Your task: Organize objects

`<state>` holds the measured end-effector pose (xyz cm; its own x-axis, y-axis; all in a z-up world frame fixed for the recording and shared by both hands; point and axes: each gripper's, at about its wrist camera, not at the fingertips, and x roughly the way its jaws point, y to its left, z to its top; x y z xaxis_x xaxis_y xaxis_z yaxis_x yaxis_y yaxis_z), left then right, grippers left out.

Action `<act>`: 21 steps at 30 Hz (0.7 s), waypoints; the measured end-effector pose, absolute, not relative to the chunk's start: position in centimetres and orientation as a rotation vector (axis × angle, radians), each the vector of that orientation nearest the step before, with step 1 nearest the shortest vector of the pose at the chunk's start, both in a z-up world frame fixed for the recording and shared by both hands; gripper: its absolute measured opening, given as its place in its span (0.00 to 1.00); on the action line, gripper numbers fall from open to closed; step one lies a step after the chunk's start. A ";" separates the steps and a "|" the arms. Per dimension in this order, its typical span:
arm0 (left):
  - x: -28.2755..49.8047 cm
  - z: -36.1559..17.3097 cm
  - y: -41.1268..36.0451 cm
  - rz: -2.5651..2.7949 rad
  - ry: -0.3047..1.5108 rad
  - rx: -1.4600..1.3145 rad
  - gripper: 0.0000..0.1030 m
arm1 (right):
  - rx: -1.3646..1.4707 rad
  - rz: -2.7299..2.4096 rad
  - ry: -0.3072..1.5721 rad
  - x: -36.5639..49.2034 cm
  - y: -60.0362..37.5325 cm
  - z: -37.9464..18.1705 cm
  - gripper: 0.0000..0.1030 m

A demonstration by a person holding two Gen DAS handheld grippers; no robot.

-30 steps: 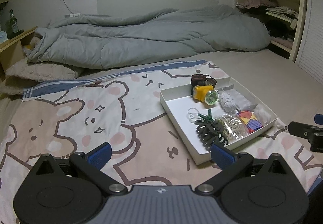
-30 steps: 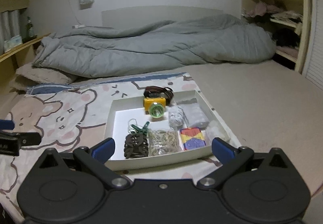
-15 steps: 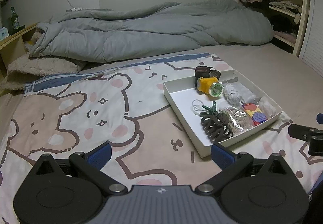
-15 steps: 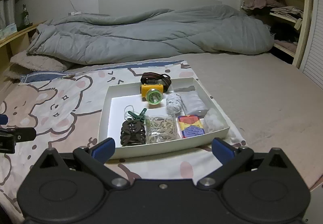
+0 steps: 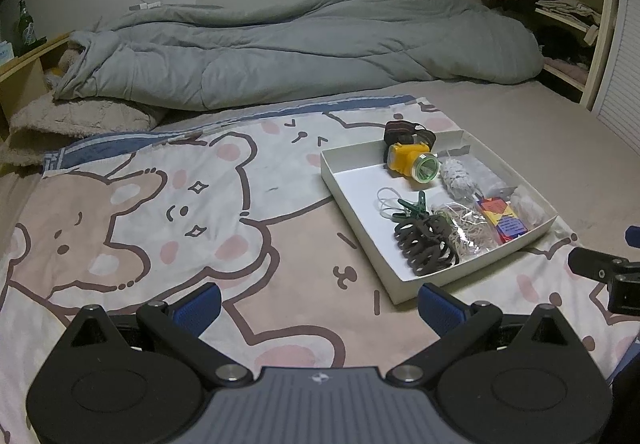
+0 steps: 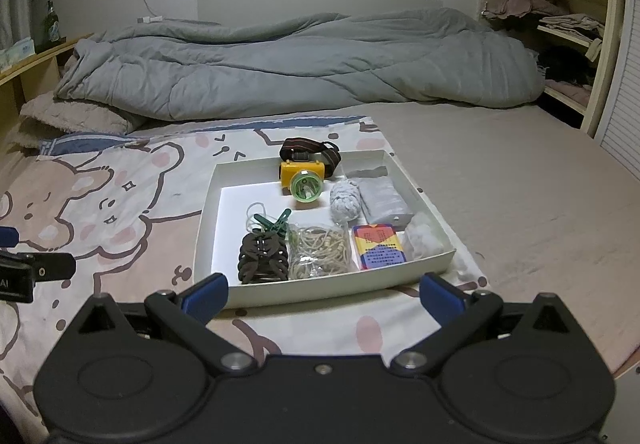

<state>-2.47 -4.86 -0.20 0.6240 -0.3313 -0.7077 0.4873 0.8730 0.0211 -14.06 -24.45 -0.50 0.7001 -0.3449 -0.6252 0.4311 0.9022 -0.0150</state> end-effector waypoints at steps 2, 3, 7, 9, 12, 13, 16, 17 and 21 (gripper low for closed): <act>-2.5 -0.2 -4.9 -0.475 0.766 0.218 1.00 | 0.137 -0.434 0.668 -14.1 -24.5 -0.5 1.00; -2.4 -0.2 -4.9 -0.476 0.770 0.216 1.00 | 0.136 -0.434 0.669 -14.1 -24.5 -0.5 1.00; -2.4 -0.2 -4.8 -0.477 0.773 0.215 1.00 | 0.137 -0.438 0.675 -14.0 -24.7 -0.6 1.00; -2.4 -0.2 -4.8 -0.478 0.772 0.213 1.00 | 0.137 -0.437 0.675 -14.1 -24.7 -0.6 1.00; -2.4 -0.2 -4.8 -0.478 0.772 0.214 1.00 | 0.136 -0.436 0.676 -14.1 -24.7 -0.7 1.00; -2.4 -0.2 -4.8 -0.478 0.772 0.215 1.00 | 0.135 -0.435 0.677 -14.1 -24.7 -0.7 1.00; -2.4 -0.2 -4.7 -0.484 0.775 0.212 1.00 | 0.138 -0.436 0.680 -14.1 -24.6 -0.7 1.00; -2.4 -0.2 -4.7 -0.484 0.775 0.212 1.00 | 0.138 -0.436 0.681 -14.0 -24.7 -0.7 1.00; -2.4 -0.2 -4.7 -0.484 0.776 0.216 1.00 | 0.136 -0.434 0.684 -14.0 -24.7 -0.7 1.00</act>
